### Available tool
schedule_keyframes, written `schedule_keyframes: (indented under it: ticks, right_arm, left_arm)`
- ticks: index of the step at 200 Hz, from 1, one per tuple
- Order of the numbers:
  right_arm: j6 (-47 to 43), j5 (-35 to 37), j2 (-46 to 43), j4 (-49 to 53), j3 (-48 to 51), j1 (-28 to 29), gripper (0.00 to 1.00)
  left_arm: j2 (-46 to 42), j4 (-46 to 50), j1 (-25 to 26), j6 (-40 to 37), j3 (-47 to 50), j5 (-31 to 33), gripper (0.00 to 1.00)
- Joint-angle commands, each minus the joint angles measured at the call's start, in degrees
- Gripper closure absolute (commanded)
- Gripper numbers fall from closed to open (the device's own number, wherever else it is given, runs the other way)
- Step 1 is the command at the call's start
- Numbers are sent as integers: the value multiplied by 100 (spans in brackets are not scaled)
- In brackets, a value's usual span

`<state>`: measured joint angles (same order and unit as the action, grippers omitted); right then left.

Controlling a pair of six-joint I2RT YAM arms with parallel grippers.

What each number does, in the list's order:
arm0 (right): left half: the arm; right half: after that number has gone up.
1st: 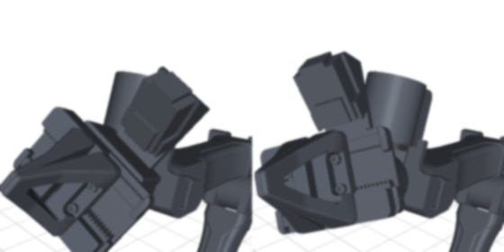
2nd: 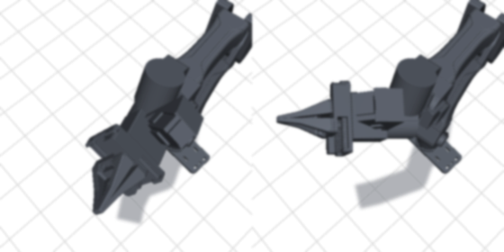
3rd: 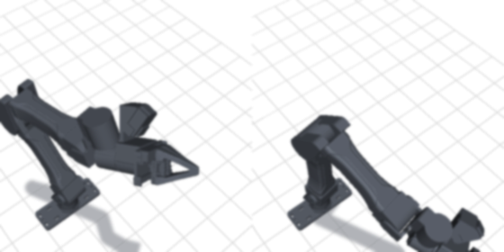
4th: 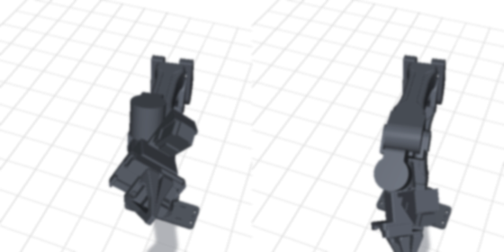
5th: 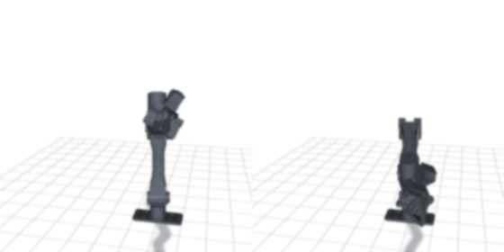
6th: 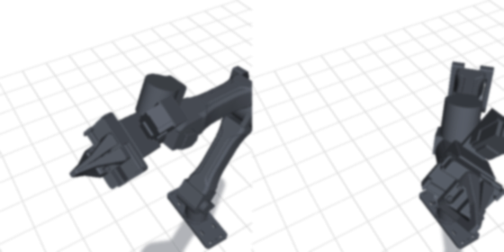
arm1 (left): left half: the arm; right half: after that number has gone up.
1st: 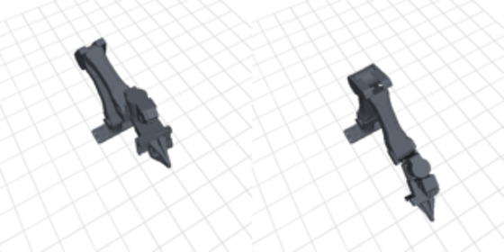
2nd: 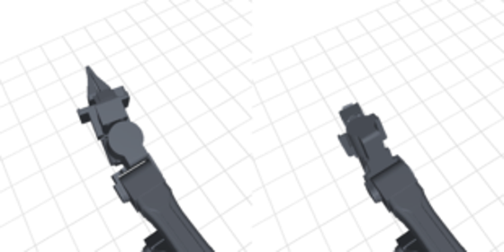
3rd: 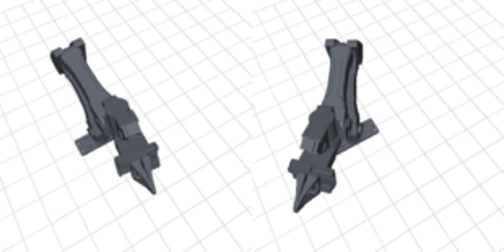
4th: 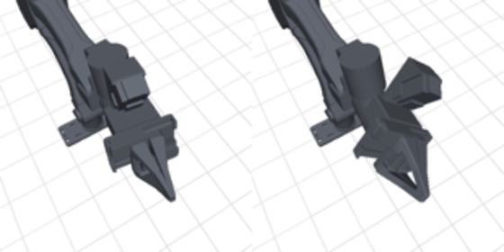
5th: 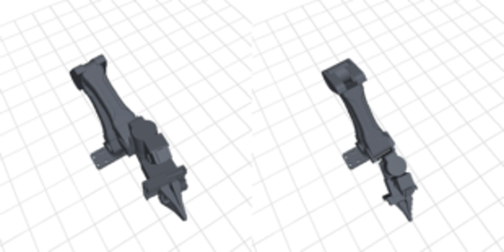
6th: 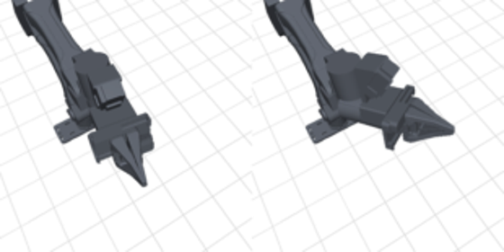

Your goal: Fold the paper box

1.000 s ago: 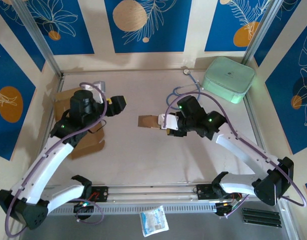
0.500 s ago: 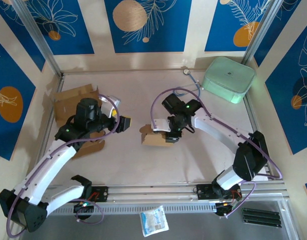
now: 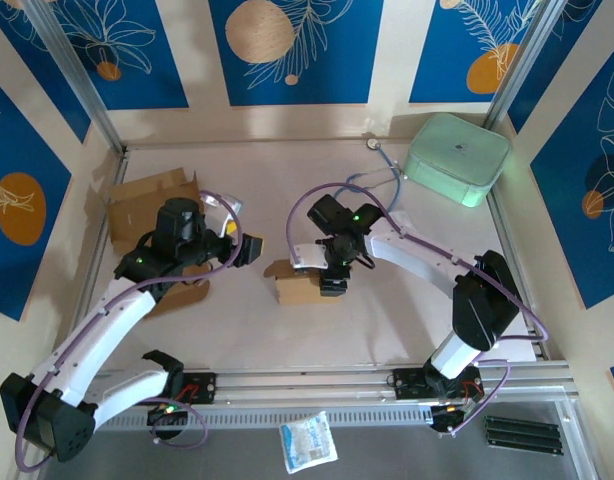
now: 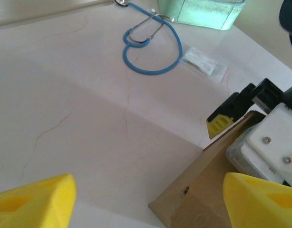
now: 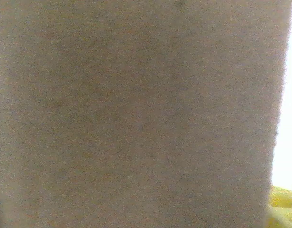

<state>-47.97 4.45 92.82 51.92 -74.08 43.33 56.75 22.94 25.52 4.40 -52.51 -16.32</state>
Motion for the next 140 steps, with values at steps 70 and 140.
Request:
schedule_keyframes:
  ticks: [70, 140]
  right_arm:
    - [774, -1096, -1532, -127, 69, -196, 17]
    - [4496, -1809, -3110, -1030, 1630, -1174, 26]
  left_arm:
    - [-30, 714, -4, -655, -241, -1222, 22]
    - [28, 1318, 313, -340, -111, -1499, 25]
